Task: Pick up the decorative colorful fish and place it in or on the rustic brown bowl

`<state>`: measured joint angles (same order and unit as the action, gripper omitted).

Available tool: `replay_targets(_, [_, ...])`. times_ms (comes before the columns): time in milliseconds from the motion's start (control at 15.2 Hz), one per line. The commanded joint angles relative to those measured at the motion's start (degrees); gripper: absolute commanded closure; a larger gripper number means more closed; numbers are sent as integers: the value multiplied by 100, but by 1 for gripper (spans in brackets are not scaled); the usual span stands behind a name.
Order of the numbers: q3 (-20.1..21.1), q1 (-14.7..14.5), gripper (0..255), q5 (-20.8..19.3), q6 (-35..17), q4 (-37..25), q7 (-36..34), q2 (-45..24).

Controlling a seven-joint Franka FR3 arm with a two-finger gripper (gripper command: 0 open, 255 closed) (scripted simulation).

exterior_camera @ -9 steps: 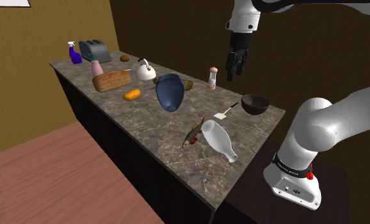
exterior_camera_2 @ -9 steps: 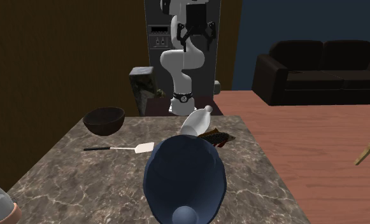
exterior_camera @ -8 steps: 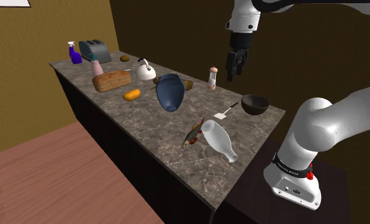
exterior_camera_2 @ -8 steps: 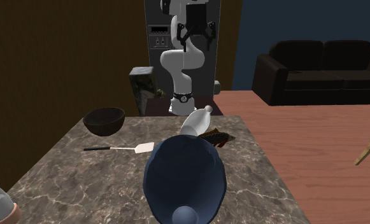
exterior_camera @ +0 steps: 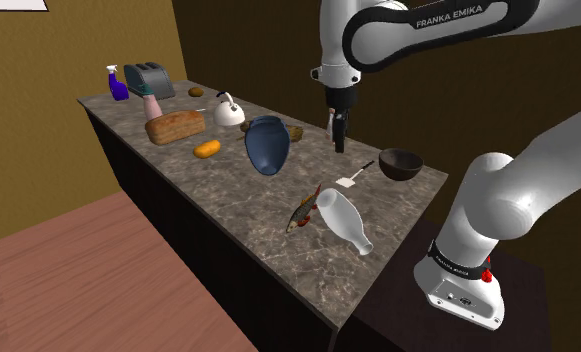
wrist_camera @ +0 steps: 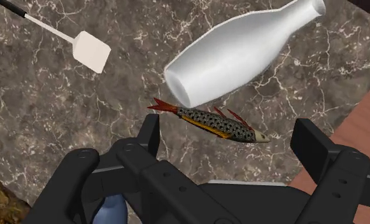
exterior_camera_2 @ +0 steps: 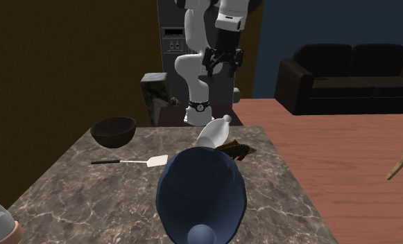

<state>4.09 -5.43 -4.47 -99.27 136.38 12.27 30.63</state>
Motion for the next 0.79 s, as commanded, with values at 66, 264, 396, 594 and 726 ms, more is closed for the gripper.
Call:
replay_targets(66, [167,-173,0,-375,-463,75,462,-533])
replay_targets(264, [343,-308,0,-797,-918,120,833,-1087])
replay_targets(396, [464,-383,0,-1115,-1220,151,1037,-1455])
replay_targets(594, [642,-478,0,-1662,-1662,196,1270,-2010])
replay_targets(726, [752,-532,0,-2082,-1944,223,1372,-2384])
